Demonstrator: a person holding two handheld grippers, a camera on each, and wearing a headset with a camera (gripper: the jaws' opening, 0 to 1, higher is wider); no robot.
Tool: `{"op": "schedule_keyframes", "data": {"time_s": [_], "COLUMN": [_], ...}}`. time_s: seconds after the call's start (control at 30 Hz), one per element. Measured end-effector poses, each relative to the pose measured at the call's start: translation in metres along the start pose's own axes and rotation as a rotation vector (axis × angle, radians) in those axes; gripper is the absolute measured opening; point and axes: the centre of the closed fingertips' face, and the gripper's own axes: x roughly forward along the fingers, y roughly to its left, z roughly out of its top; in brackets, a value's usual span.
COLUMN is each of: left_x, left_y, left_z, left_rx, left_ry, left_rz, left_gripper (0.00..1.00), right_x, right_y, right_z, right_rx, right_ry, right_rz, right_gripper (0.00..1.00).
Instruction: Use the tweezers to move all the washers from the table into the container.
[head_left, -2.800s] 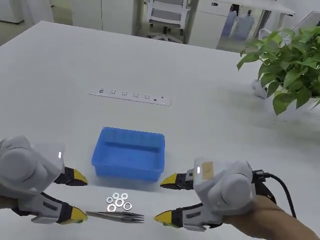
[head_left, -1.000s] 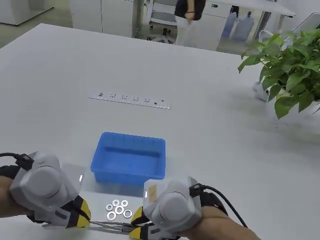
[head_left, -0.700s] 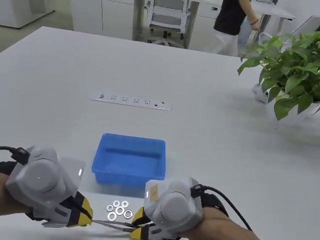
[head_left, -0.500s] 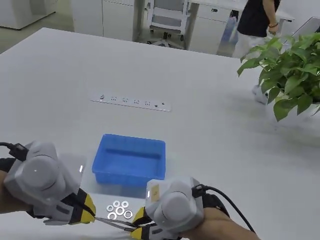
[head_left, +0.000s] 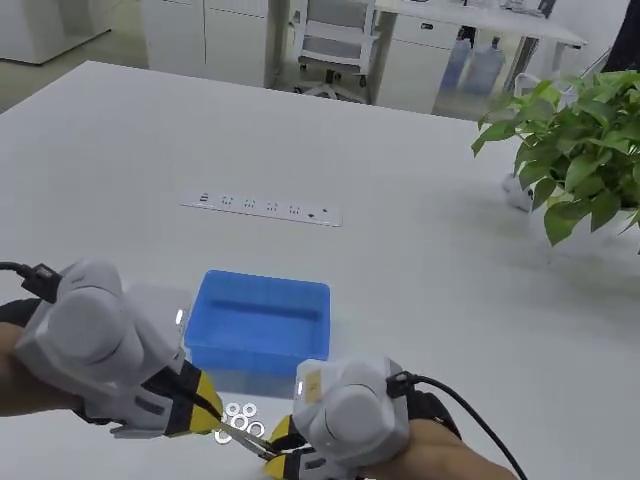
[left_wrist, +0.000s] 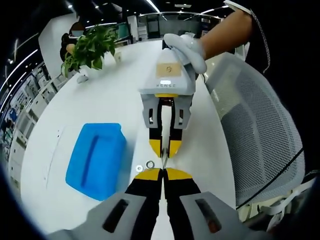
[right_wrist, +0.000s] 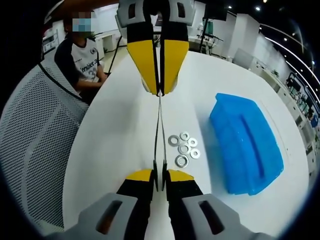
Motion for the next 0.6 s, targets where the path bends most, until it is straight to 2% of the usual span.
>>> {"op": "schedule_keyframes", "data": {"time_s": [0.27, 0.6], "left_x": [-0.001, -0.009], "left_y": [-0.001, 0.005], "left_z": [0.017, 0.032], "left_rx": [0.018, 0.052], "left_ry": [-0.054, -0.082], "left_rz": [0.004, 0.015], "left_gripper": [0.05, 0.05], "right_x": [-0.003, -0.005], "right_y": [0.001, -0.005], "right_z": [0.001, 0.014], "right_rx": [0.008, 0.011], "right_ry": [-0.003, -0.049], "right_rz": [-0.002, -0.032], "right_gripper": [0.11, 0.11]}}
